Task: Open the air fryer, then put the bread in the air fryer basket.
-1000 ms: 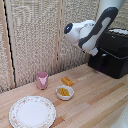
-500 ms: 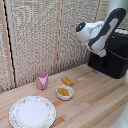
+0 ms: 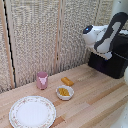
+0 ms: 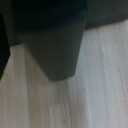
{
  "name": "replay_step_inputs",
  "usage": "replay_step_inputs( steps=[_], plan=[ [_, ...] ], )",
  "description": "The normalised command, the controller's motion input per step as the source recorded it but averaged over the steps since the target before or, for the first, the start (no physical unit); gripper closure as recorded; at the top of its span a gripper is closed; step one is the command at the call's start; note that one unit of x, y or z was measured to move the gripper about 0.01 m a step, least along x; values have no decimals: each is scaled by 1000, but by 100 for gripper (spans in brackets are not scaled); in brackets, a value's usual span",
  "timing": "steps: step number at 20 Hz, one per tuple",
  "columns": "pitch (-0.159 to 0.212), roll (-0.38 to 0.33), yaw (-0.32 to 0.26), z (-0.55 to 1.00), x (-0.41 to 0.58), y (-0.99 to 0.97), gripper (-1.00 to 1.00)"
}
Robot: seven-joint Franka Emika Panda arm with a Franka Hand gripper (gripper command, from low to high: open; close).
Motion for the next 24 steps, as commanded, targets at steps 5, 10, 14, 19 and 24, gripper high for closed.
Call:
replay_step_inputs(
  steps=[5, 10, 14, 19, 24],
  plan=[
    [19, 14, 146, 0, -3, -463, 100],
    [3, 3, 0, 0, 14, -93, 100],
    [18, 0, -2, 0, 71, -3, 100],
    [107, 2, 0, -34, 229, 8, 100],
    [219, 182, -13, -34, 308, 194, 100]
  ],
)
